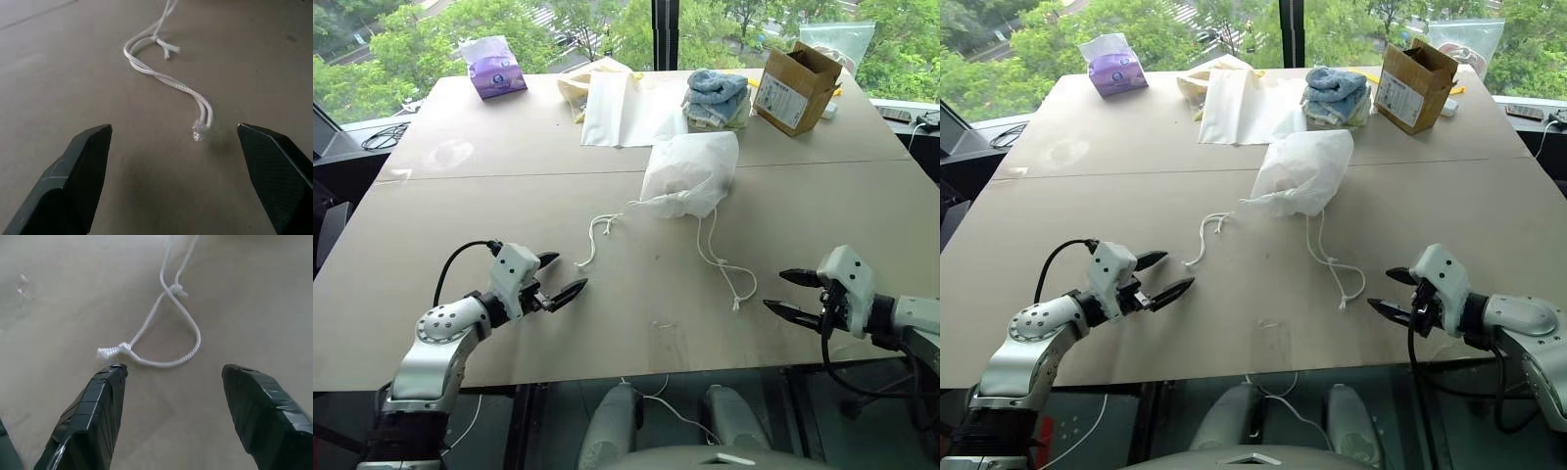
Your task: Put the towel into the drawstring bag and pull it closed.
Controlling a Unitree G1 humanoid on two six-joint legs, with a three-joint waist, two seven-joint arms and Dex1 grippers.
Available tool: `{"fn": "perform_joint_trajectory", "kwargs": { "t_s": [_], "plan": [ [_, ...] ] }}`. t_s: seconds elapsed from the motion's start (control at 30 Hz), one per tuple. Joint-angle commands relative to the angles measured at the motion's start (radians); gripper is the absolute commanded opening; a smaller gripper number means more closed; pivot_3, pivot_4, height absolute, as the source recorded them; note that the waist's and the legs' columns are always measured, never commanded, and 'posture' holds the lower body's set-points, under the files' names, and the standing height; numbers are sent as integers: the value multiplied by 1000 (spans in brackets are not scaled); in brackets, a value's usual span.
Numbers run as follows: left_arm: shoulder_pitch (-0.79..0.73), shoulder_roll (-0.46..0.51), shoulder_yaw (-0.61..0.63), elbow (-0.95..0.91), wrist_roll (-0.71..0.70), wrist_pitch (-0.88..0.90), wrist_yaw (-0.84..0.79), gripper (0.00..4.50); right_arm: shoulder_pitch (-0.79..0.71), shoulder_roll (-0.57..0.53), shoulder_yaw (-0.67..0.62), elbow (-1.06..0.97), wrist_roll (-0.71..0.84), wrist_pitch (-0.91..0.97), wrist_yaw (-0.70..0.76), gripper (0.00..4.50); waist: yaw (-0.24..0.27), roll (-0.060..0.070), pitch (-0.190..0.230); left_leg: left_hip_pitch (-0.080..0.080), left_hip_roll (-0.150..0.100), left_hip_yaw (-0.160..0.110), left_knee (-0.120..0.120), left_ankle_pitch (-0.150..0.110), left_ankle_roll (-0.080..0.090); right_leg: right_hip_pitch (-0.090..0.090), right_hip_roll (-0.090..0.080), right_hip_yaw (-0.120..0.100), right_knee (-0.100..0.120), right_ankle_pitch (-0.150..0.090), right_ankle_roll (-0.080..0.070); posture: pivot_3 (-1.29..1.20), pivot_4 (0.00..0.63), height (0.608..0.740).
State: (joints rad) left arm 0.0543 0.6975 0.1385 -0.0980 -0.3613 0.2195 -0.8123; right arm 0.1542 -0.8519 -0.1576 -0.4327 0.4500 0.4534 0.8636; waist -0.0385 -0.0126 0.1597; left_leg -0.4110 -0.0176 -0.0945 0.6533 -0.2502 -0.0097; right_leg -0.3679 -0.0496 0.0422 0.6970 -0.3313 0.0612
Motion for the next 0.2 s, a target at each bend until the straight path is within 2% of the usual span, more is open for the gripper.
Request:
{"fn": "perform_joint_trajectory", "kwargs": {
  "t_s": [0.03,0.1,0.2],
  "plan": [
    [41,15,32,-50,-23,6,-33,4314,52,42,-112,103,6,-182,75,3330,2,0,0,2,0,0,0,0,0,2,0,0,-1,0,0,0,150,740],
    [51,10,45,-62,-31,10,-32,4314,43,110,-188,166,83,-270,118,3330,4,-1,1,8,0,0,-2,0,0,9,0,0,-2,0,0,0,150,740],
    [61,9,56,-74,-24,5,-22,4314,9,124,-231,226,117,-259,127,3330,2,2,2,17,1,3,-4,-1,1,16,-1,2,-3,0,0,0,150,740]
  ]
}}
